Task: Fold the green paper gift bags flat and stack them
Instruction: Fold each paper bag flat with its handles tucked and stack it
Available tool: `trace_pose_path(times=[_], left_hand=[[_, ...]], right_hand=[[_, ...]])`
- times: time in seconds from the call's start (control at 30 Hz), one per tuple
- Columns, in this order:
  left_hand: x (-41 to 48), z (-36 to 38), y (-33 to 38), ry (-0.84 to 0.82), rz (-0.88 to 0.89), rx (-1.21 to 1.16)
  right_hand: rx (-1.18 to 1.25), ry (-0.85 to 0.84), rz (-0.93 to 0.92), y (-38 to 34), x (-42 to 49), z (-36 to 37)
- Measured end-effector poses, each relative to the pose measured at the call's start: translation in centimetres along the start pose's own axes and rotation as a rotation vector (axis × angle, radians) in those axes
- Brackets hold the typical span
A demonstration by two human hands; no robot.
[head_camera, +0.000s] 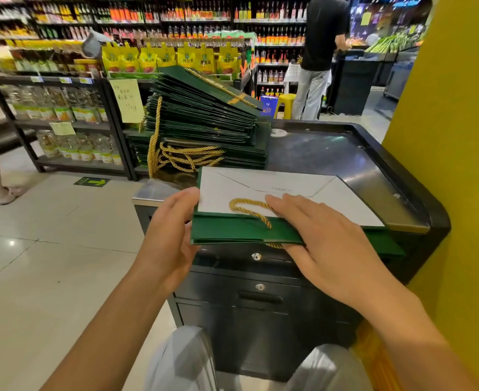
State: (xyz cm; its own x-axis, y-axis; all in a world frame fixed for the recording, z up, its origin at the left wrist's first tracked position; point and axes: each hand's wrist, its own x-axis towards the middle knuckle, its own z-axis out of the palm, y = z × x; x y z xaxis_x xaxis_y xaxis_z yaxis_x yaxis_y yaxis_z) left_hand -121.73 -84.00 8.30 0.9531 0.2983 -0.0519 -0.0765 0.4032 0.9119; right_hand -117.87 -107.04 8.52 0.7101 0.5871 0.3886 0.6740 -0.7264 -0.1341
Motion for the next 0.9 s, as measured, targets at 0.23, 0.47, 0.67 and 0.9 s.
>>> trace_pose_path(times=[0.23, 0.47, 0.67, 0.9], left_hand=[[0.5, 1.0, 0.6, -0.109, -0.002, 0.101], [-0.6, 2.0, -1.5, -0.279, -0.191, 0.311], [-1.7, 2.2, -2.8, -0.269, -0.214, 0.2], [-1.2, 0.2, -2.2, -0.181, -0.093, 0.073]], right_hand=[[0.625, 0.432, 0.117, -1.5, 0.5, -4.7], [1.378, 0.807, 0.497, -3.3, 1.1, -4.7], [1.85, 0.657, 0.661, -3.9, 0.4, -1.9], [1.521, 0.107, 0.683, -1.4, -2.1, 1.1]])
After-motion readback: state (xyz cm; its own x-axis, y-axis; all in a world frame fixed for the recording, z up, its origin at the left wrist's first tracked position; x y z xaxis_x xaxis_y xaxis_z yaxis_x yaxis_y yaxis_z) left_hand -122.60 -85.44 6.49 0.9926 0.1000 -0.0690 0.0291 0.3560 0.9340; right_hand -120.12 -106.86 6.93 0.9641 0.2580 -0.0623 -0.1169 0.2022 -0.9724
